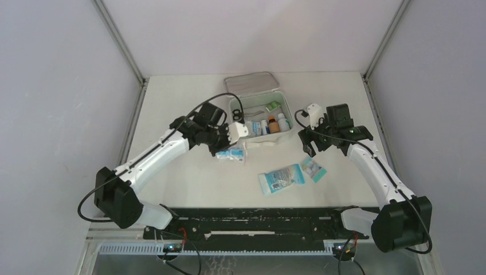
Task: Organize the medicine kit
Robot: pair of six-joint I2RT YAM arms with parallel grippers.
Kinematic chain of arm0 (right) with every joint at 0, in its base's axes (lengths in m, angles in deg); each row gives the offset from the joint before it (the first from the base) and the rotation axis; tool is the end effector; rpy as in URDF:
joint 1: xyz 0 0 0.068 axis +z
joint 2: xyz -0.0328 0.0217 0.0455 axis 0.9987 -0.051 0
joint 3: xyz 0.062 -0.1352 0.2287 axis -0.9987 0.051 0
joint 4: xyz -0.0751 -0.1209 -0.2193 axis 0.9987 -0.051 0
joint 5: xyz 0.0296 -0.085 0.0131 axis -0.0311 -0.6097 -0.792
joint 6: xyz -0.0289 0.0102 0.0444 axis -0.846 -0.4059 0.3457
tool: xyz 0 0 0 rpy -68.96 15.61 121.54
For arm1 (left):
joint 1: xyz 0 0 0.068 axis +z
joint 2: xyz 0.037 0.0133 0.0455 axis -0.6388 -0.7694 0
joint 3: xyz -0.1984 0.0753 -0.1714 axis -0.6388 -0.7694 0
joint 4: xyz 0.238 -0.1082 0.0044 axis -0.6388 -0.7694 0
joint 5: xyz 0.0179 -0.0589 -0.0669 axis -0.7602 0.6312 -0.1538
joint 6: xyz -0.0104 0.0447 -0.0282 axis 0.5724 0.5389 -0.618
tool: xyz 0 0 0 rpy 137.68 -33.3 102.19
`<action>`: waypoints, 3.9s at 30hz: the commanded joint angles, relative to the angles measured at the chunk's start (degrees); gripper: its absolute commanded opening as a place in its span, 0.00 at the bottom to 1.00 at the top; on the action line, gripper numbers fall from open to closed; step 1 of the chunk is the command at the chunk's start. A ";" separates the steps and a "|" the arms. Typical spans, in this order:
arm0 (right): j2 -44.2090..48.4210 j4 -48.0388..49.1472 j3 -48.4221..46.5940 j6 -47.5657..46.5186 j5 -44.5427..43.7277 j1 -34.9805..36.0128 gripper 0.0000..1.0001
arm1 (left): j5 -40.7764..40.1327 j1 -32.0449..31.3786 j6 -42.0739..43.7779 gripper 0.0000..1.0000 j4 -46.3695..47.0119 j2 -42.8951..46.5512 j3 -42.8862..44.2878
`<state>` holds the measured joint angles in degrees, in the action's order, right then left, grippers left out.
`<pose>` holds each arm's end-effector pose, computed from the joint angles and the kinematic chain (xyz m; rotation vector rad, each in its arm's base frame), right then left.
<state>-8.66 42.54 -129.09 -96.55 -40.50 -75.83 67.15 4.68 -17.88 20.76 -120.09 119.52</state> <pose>0.2327 0.0557 0.2746 -0.8199 2.3568 0.2502 0.2214 -0.1670 0.2804 1.6224 2.0452 -0.3476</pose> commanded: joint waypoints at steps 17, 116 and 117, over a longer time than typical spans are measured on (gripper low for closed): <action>4.23 1.05 -0.05 -0.05 2.66 -3.75 0.78 | 1.33 4.18 -7.99 0.00 -1.77 -38.48 50.25; -16.41 5.94 10.24 -14.26 -9.53 7.04 0.58 | -19.36 3.70 -7.73 1.00 24.99 9.40 -2.24; -16.17 5.70 10.04 -14.27 -9.40 7.04 0.55 | -19.34 3.80 -7.98 1.00 25.11 9.50 -2.27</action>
<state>-24.35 47.22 -117.77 -109.68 -50.23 -69.06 48.48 7.87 -25.01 42.42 -113.51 118.45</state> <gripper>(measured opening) 0.588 0.996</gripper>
